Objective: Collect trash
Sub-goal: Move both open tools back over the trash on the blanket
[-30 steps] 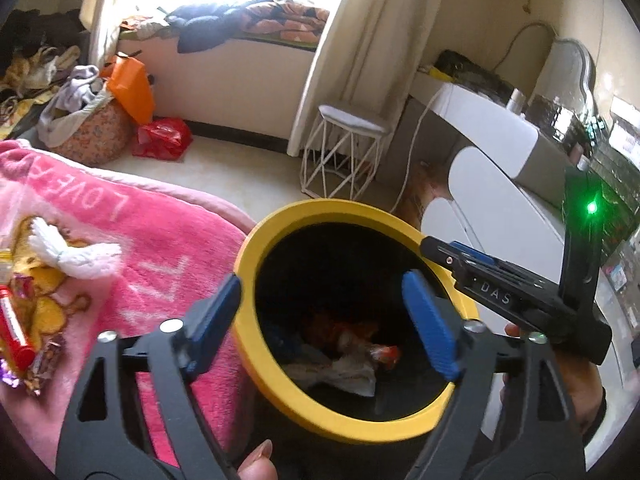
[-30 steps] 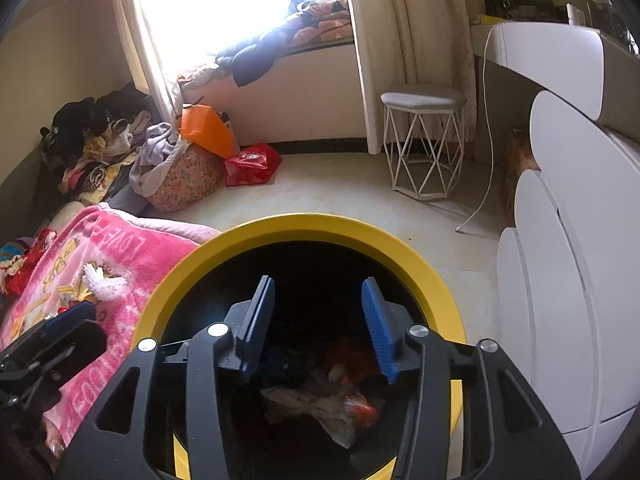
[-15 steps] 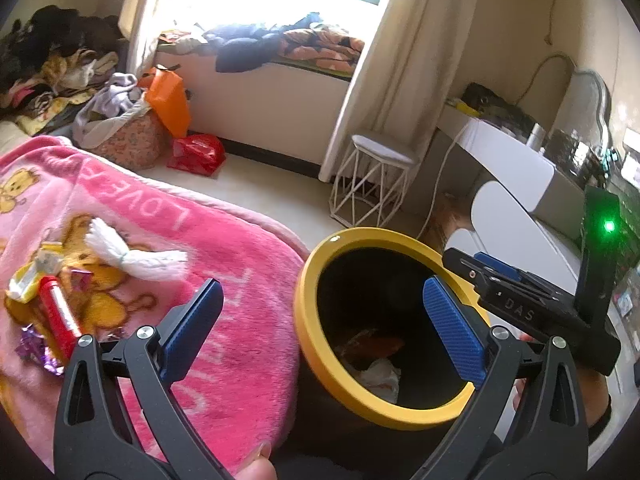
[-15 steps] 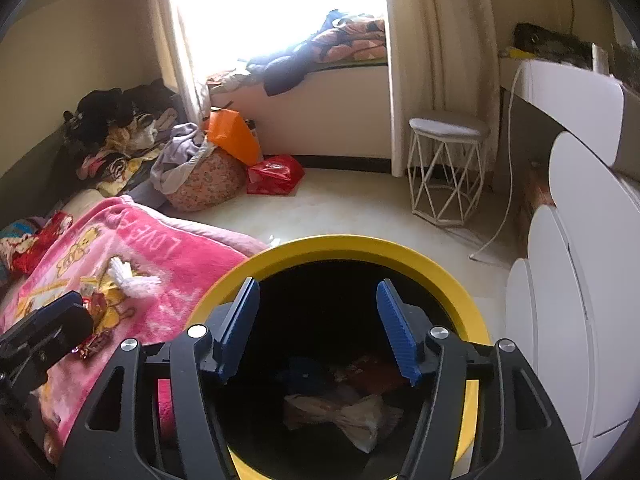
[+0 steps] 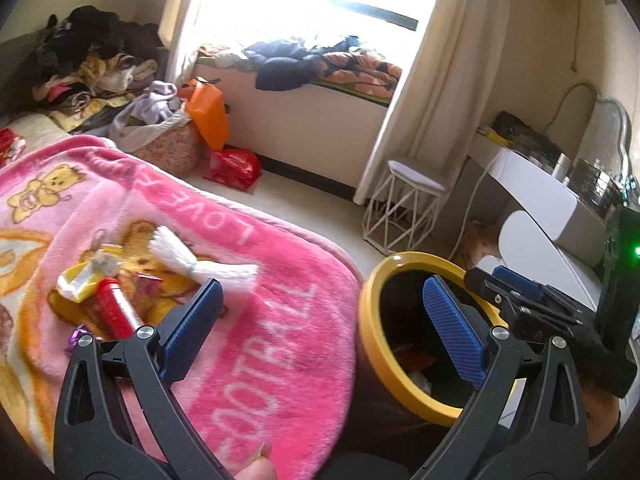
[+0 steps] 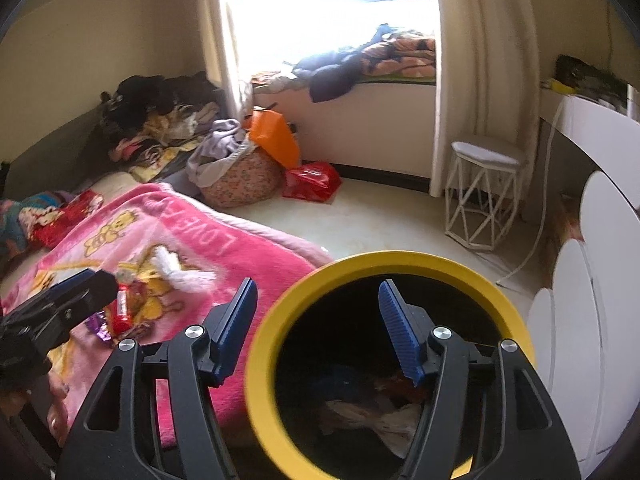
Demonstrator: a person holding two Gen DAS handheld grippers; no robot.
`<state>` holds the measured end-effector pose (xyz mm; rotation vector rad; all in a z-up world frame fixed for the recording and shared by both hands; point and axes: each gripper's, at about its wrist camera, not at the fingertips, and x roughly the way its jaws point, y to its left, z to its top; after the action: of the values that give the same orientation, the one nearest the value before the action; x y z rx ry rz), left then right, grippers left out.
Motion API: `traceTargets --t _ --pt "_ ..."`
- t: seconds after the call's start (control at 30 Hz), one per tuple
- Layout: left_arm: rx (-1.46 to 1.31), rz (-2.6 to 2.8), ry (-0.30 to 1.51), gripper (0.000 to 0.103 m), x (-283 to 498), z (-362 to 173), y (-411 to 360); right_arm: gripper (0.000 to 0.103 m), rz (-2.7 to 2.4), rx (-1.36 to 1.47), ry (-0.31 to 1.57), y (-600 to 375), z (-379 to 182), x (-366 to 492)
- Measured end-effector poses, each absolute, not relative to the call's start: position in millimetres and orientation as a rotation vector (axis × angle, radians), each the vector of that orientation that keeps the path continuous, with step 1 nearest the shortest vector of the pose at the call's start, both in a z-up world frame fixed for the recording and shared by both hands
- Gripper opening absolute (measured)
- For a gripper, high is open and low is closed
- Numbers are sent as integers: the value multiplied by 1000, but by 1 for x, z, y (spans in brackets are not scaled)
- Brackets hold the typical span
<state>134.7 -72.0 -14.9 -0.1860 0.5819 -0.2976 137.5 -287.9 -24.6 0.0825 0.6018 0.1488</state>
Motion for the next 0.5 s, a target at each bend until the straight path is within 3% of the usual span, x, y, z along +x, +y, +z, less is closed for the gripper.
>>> traceTargets --t 0.5 --pt "-256 -141 568 92 131 -17 12 62 338 1 630 -204 -29 147"
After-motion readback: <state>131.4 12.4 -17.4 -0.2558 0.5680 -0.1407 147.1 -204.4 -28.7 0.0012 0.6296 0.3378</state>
